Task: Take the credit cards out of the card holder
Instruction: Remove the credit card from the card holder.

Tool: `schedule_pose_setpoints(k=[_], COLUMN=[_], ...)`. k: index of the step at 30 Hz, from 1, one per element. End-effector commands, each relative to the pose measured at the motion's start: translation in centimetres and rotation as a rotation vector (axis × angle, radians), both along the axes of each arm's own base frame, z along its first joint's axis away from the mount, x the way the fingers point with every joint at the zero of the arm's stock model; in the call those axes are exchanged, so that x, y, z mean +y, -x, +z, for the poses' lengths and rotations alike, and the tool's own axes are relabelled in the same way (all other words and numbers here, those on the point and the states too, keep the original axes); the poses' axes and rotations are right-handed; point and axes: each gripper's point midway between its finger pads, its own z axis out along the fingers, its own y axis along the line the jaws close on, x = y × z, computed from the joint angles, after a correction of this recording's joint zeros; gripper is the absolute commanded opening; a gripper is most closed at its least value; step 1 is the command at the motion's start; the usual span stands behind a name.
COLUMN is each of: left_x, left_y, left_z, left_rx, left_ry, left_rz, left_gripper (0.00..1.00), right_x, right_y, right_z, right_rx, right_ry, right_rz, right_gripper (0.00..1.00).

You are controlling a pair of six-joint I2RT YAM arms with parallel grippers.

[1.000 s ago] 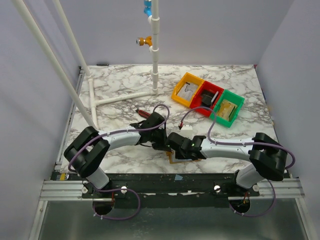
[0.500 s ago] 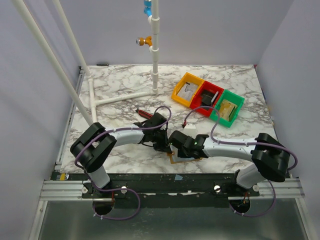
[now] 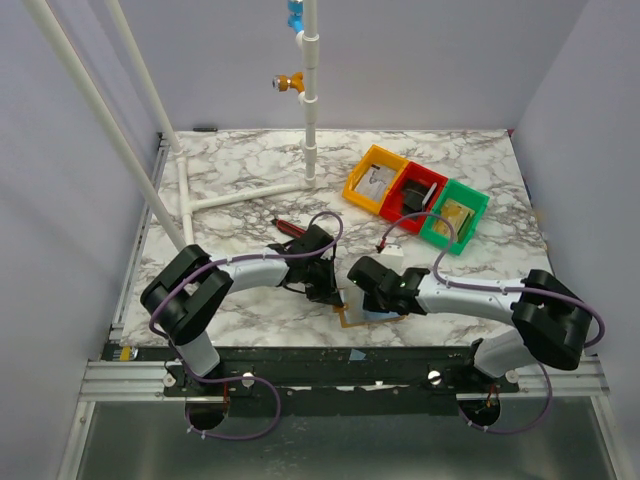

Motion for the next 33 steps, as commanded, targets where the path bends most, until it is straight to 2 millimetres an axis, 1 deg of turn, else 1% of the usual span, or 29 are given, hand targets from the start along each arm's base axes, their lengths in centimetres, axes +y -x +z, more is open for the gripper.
schedule_pose_setpoints(k=[1, 6, 11, 15, 19, 25, 31, 33], left_x=[1.6, 1.5, 1.0, 0.1, -0.5, 0.5, 0.4, 0.8], left_y=[0.0, -0.3, -0.4, -0.1, 0.2, 0.6, 1.6, 1.8], left_z=[-1.0, -0.8, -0.2, 0.9, 2.2, 2.2, 2.5, 2.1], left_rx=[-0.005, -0.018, -0.034, -0.057, -0.078, -0.102, -0.096, -0.091], left_ry=[-0.090, -0.094, -0.074, -0.053, -0.033, -0.085, -0.062, -0.084], left_rz=[-0.004, -0.014, -0.039, -0.077, -0.091, -0.074, -0.089, -0.078], left_gripper=[0.00, 0.00, 0.00, 0.00, 0.00, 0.00, 0.00, 0.00], right_x=[-2.8, -2.8, -3.2, -3.1, -2.5, -2.6, -2.4, -2.3], right_y=[1.3, 2.2, 3.4, 4.0, 4.6, 5.0, 4.9, 4.8], right_z=[-2.4, -3.6, -4.8, -5.4, -6.1, -6.8, -6.8, -6.7], right_rx=[0.070, 0.138, 0.189, 0.218, 0.253, 0.275, 0.273, 0.272], right_ry=[0.062, -0.013, -0.036, -0.065, -0.094, -0.097, -0.097, -0.099], right_rz=[-0.012, -0.008, -0.015, -0.017, -0.008, -0.013, -0.011, -0.011], right_gripper=[0.01, 0.01, 0.01, 0.01, 0.01, 0.01, 0.01, 0.01])
